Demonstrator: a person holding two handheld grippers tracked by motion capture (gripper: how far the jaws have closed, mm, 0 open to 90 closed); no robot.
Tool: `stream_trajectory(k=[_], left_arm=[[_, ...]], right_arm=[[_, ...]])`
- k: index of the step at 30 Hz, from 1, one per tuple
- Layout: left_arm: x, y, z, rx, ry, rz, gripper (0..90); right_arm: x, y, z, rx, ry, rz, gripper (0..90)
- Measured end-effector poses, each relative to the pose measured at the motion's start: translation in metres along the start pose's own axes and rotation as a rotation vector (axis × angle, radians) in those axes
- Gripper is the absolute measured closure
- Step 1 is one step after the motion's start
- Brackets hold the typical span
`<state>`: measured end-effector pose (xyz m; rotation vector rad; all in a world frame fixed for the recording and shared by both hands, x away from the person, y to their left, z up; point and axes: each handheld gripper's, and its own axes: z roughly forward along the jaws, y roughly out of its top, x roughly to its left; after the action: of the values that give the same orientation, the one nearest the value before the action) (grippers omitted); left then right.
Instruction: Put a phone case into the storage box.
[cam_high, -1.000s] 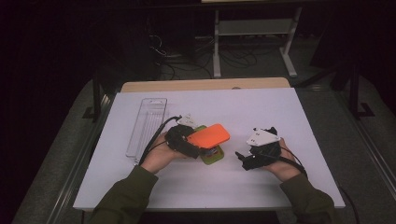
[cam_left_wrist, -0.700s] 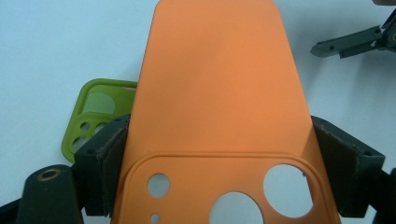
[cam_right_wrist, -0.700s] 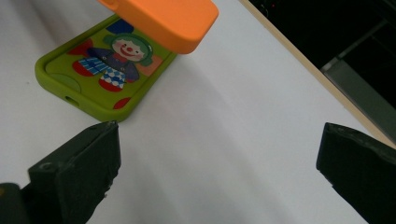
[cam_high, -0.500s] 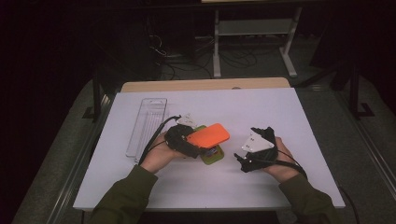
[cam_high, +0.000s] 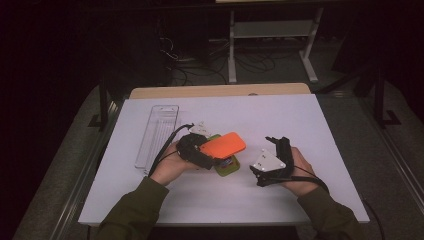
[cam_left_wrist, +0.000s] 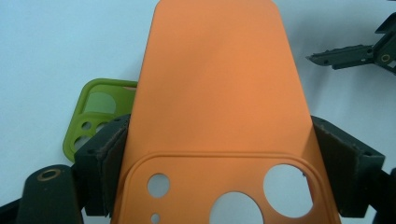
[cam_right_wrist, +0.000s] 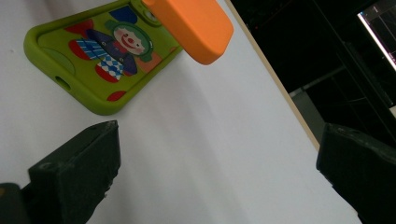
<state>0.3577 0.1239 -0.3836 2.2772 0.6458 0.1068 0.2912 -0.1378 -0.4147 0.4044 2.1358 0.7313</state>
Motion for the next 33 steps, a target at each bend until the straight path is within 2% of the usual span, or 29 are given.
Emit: stream_trajectory(k=[4,8,10,12,15,23,24,29,33], left_arm=[[-0.001,0.0,0.001,-0.009,0.001,-0.014,16.0],[-0.001,0.0,0.001,-0.01,0.004,-0.003,16.0],[-0.002,0.0,0.001,-0.014,0.002,-0.018,16.0],[-0.002,0.0,0.001,-0.015,0.001,-0.021,16.0],[-0.001,0.0,0.001,-0.013,0.0,-0.009,16.0],[-0.002,0.0,0.001,-0.01,-0.003,-0.026,16.0],[-0.001,0.0,0.001,-0.005,-0.003,-0.018,16.0],[-0.001,0.0,0.001,-0.002,-0.003,-0.015,16.0],[-0.002,0.0,0.001,-0.007,-0.007,-0.02,16.0]], right_arm=[[0.001,0.001,0.0,-0.005,-0.018,-0.029,0.0],[0.005,0.002,0.0,-0.011,-0.039,-0.061,0.0],[0.008,0.003,0.0,-0.011,-0.048,-0.077,0.0],[0.009,0.003,0.0,-0.011,-0.065,-0.115,0.0],[0.011,0.005,-0.001,-0.013,-0.079,-0.139,0.0],[0.013,0.007,-0.001,-0.029,-0.114,-0.211,0.0],[0.014,0.007,-0.001,-0.031,-0.125,-0.217,0.0],[0.015,0.008,-0.001,-0.028,-0.15,-0.305,0.0],[0.02,0.01,-0.001,-0.034,-0.173,-0.324,0.0]])
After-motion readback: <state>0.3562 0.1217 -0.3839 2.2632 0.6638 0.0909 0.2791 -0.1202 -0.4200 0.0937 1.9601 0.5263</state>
